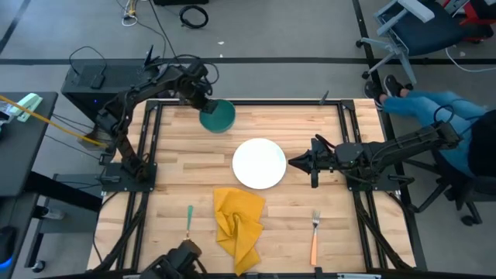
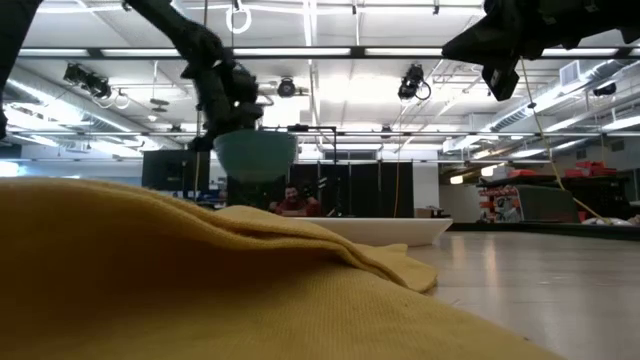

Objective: Set table place
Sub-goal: Stack the green bowl on top of the white plate

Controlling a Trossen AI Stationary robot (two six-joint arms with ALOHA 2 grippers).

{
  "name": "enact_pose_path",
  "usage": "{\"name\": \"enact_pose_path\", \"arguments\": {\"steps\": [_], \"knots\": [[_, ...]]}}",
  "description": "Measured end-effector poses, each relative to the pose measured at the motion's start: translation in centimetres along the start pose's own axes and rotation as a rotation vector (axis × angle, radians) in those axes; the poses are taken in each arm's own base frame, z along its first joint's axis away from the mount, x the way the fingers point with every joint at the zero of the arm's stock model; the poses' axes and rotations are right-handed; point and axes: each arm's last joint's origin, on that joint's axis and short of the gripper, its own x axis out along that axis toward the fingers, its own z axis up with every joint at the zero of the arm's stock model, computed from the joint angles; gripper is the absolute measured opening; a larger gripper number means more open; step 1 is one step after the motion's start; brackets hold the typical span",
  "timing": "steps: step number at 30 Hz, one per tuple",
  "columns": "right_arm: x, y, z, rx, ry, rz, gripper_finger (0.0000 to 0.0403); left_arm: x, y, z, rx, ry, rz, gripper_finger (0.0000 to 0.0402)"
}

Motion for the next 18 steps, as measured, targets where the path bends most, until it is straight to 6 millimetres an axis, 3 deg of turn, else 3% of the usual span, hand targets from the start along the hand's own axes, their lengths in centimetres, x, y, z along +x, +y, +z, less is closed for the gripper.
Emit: {"name": "enact_pose_path", "arguments": {"steps": [7,18], "knots": [[0.0,0.0,-0.1,0.000,0.008,-0.004,0.0028,-2.9,-5.2,0.5,0.121,-0.014,0.029,0.0009],[0.0,-0.1,-0.2,0.053,0.018,-0.010,0.0028,-6.1,-14.5,-2.0,0.358,-0.028,0.036,0.0008]]}}
